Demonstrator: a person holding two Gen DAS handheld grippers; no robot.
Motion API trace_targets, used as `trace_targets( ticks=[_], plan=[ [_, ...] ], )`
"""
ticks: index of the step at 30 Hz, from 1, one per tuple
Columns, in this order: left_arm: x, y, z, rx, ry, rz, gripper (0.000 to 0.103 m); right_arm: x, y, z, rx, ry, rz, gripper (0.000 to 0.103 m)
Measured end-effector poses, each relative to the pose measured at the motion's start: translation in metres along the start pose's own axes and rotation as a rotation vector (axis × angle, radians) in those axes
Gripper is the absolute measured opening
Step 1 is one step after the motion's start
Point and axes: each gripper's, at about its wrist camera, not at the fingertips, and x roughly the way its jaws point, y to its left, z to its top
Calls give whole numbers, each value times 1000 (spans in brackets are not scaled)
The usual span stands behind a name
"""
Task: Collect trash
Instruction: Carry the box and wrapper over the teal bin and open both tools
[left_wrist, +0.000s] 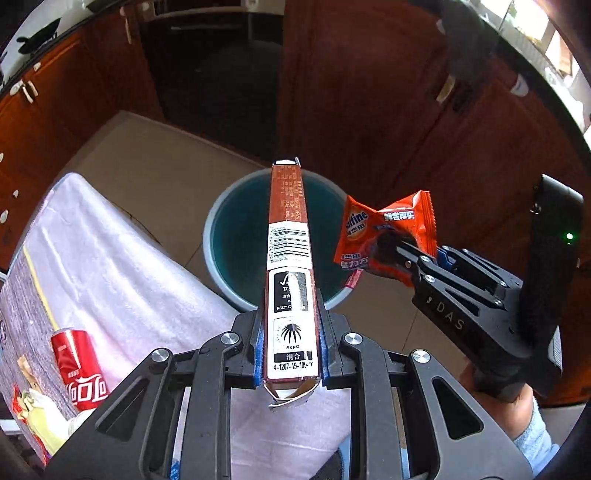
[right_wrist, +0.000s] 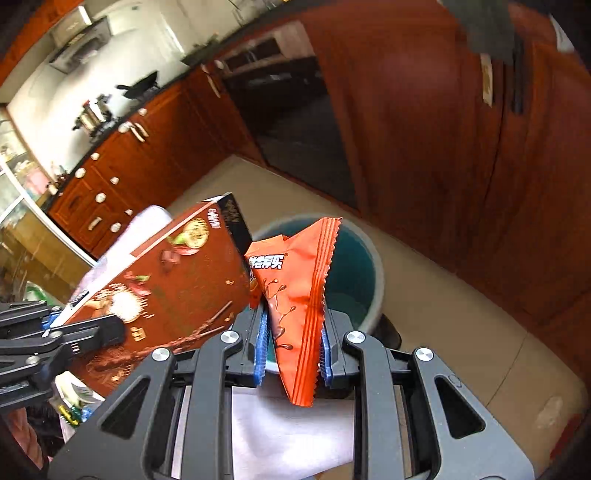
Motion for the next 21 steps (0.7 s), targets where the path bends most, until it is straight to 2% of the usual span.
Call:
trace_targets(
  ticks=[3,7,11,13,15,18,21],
  plan=[
    [35,1,13,-11,61,12,22,24,-10,6,5,49,-10,21],
    [64,5,21,-19,108,42,24,58,-14,14,0,124,-21,22],
    [73,13,23,-30,107,63,45,82,-16,15,-4,168,-28,26],
    [73,16,24,-32,98,75,50,90,-18,16,1,185,-29,31],
    [71,18,25,-42,90,80,53,93,-18,16,13,192,-30,55],
    [64,24,23,-58,76,91,60,92,-17,13,23,183,-29,75],
    [52,29,16,-76,52,95,66,90,-19,11,46,181,-31,80]
  ],
)
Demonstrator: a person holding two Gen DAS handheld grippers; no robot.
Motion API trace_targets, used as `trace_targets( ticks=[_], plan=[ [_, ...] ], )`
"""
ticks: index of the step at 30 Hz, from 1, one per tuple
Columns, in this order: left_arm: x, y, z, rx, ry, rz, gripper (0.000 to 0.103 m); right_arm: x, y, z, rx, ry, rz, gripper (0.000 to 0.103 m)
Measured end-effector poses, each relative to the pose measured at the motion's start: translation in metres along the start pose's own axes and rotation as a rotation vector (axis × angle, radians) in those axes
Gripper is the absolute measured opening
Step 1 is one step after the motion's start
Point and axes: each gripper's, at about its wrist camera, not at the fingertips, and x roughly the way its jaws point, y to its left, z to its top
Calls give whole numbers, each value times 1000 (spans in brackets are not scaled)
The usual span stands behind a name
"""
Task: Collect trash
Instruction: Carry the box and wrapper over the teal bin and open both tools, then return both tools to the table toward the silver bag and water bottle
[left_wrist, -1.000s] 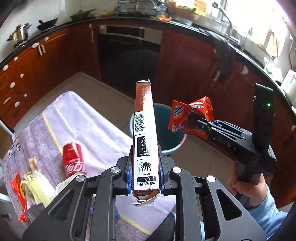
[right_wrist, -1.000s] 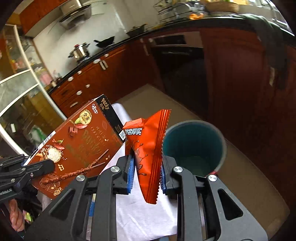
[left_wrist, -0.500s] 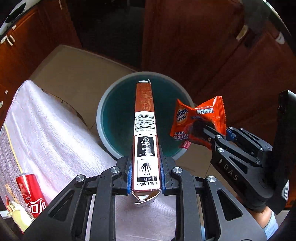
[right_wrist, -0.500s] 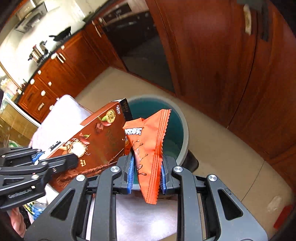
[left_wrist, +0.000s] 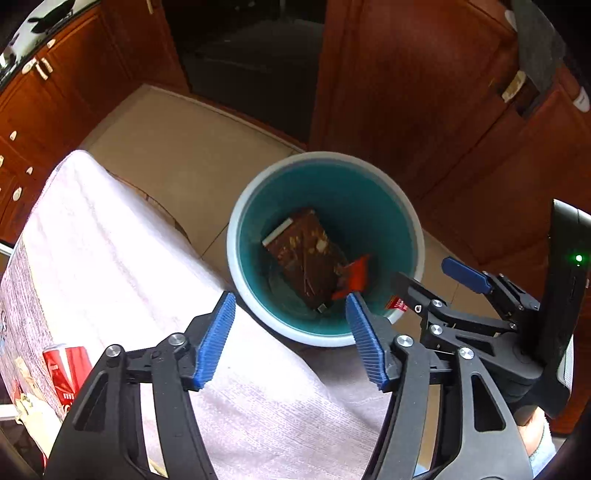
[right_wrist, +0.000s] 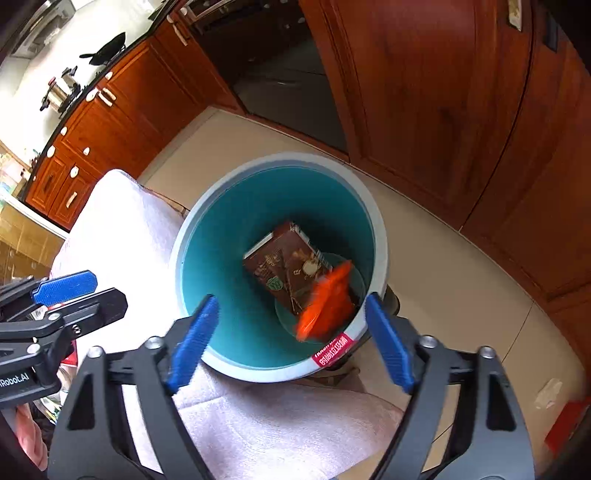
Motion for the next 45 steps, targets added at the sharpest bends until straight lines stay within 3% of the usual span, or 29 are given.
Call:
trace_targets(
  ticks=[2,8,22,25,36,45],
  plan=[
    [-9,3,-6,-7,-16,4,73,-2,1,0,20,4,-1,85],
    [-29,12,-20,-25,-50,-1,80,-8,12,-5,26,17,-8,86],
    [-85,35,-75,-90,-162,-11,96,-55,55,-33,-98,-27,-14,86],
    [-105,42,-90,-99,-185,-15,97,-68,68,-41,-124,-41,-5,90],
    [-147,96,-179,-196,-262,-6,99,-94,141,-88,-294,6,58,90],
    [-163,169,-247,-369,-298,43,99,-81,206,-141,-443,112,100,90]
  ],
)
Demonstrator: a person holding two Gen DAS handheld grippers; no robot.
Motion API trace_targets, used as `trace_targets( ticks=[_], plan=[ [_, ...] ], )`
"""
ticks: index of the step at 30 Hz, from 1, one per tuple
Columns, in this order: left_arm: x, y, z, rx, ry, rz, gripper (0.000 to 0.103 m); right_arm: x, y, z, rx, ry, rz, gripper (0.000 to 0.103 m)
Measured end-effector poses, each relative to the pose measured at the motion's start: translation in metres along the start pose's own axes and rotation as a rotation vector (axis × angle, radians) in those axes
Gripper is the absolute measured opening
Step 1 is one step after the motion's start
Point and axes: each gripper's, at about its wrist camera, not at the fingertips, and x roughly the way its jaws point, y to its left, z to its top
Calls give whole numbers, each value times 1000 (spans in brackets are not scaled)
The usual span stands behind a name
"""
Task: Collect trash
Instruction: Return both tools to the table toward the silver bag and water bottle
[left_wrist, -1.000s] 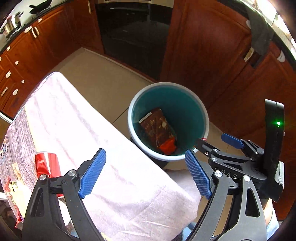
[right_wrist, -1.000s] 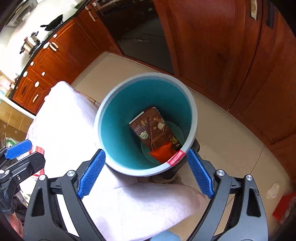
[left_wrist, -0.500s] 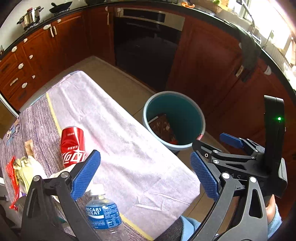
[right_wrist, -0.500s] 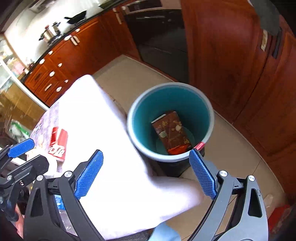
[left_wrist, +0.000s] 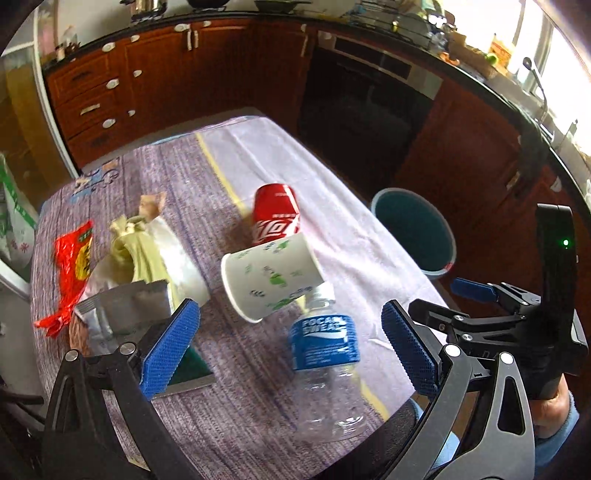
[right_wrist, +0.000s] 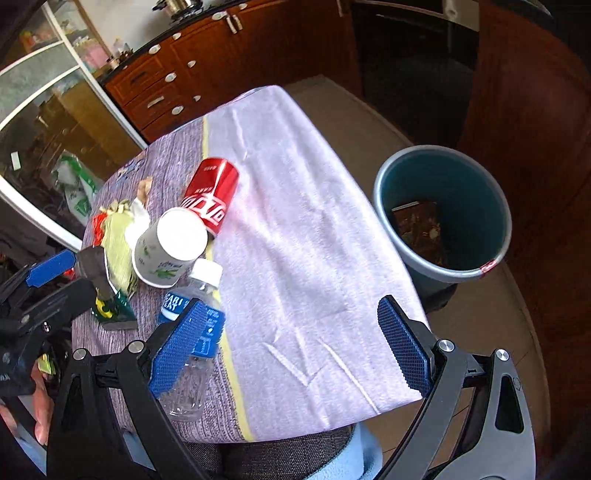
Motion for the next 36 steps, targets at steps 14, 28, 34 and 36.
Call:
trace_targets(
  ticks=[14,28,34,36],
  plan=[
    [10,55,-46,-143,47,-4,99,52,71,-22,-135,131,92,92],
    [20,48,-47,-125,79,23,99,73,70,-37,-144,211,190,84],
    [18,52,-47,-121,76,52,99,62,54,-32,-136,158,145,63],
    [16,57,-49,-122,65,76,99,56,46,-28,-119,145,138,63]
  ],
)
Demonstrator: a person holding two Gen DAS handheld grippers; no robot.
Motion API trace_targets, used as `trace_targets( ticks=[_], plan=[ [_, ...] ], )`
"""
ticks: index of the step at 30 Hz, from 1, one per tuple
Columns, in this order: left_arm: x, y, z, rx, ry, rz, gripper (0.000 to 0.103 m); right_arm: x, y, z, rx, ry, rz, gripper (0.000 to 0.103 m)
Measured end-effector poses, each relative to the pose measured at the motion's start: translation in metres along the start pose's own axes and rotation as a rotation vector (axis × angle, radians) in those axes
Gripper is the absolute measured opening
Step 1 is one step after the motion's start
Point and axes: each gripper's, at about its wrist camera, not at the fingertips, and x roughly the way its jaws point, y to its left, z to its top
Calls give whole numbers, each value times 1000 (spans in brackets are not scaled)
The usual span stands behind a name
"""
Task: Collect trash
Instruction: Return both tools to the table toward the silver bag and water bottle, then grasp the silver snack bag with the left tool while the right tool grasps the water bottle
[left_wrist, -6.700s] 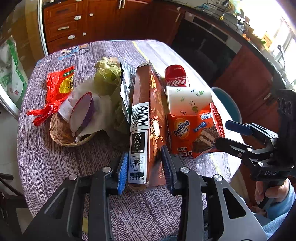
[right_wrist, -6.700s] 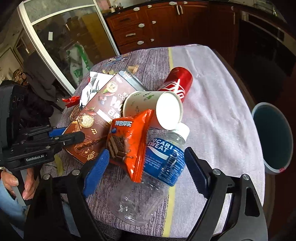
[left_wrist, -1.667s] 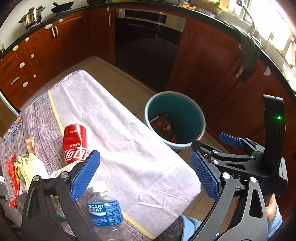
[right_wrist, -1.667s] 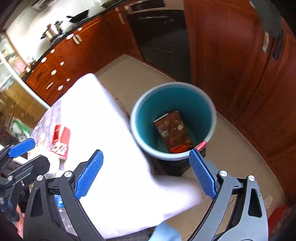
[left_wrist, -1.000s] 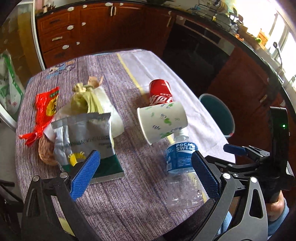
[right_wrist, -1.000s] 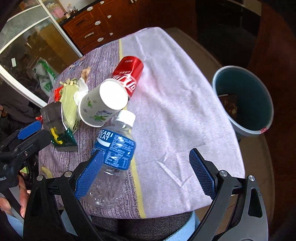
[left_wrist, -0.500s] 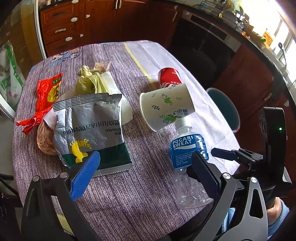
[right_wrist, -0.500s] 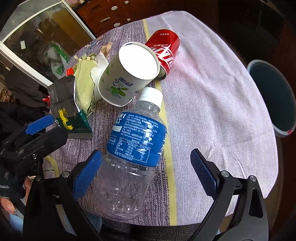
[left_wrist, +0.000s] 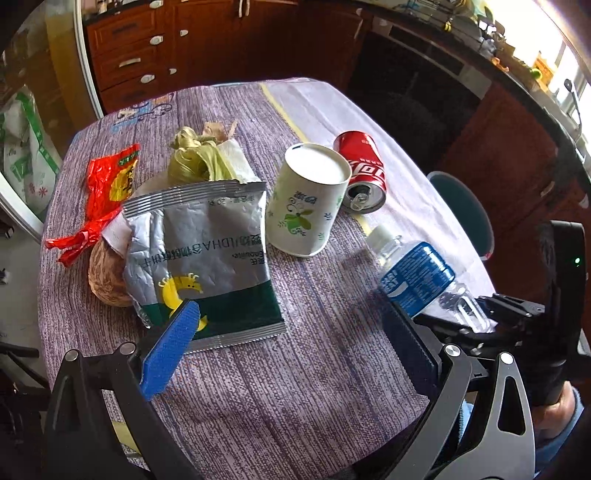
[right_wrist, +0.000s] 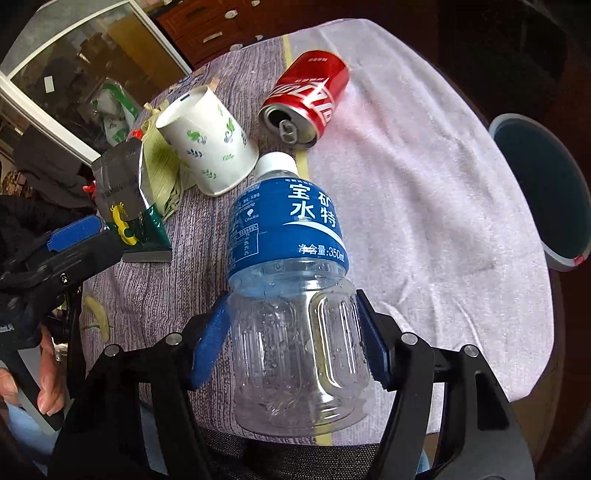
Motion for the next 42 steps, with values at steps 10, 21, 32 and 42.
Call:
trace_targets(
  ticks=[10,21,32,42],
  plan=[
    [9,65,-19,-159,-12,89,99,0,0,1,0,-8,4,62],
    [35,25,-10,-212,-49,169,99,18,2,0,-2,46,43,62],
    [62,27,-13,-194,19,275,99,15,-8,-2,-5,51,81,62],
    [37,41,-36,-185,-2,109,45,12,-2,-7,-18,54,76,62]
  ],
)
